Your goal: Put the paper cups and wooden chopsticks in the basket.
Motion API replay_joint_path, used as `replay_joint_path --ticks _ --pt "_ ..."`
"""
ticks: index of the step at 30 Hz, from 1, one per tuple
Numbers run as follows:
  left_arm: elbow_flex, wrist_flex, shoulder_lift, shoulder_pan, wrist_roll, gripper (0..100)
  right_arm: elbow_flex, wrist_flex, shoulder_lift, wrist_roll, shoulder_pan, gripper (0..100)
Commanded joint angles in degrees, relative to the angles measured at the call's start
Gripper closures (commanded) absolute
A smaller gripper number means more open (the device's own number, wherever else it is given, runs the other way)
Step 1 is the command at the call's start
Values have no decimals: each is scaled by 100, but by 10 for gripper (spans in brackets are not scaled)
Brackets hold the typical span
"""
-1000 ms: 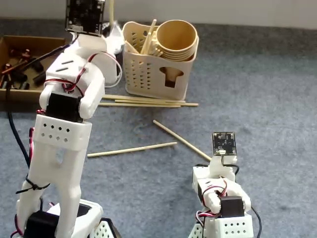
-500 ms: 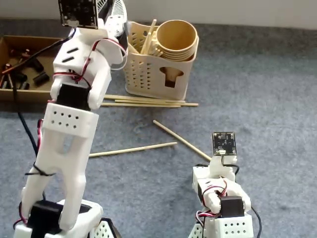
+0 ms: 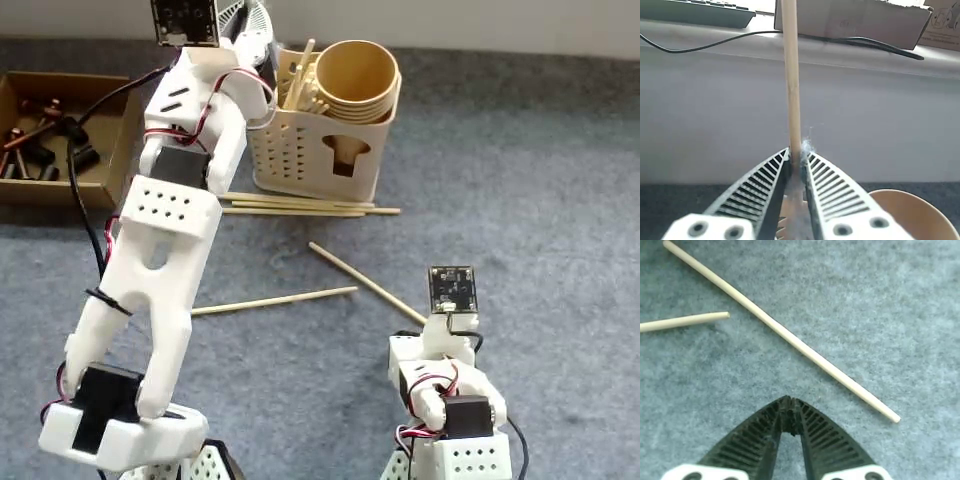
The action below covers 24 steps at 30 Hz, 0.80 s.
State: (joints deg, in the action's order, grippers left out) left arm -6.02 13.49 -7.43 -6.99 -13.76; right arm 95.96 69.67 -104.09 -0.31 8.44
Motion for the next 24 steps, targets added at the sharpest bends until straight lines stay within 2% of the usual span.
replay_joint_path --ticks 1,9,21,24 --pt "101 -70 -22 -40 -62 989 585 22 -31 70 -57 993" --pt "620 1574 -22 -40 -53 880 585 22 -31 70 -57 993" --pt "2264 4237 -31 -92 -35 870 585 22 -31 70 -66 993" --pt "2466 4853 -31 -277 527 873 585 -4 -31 53 -295 993"
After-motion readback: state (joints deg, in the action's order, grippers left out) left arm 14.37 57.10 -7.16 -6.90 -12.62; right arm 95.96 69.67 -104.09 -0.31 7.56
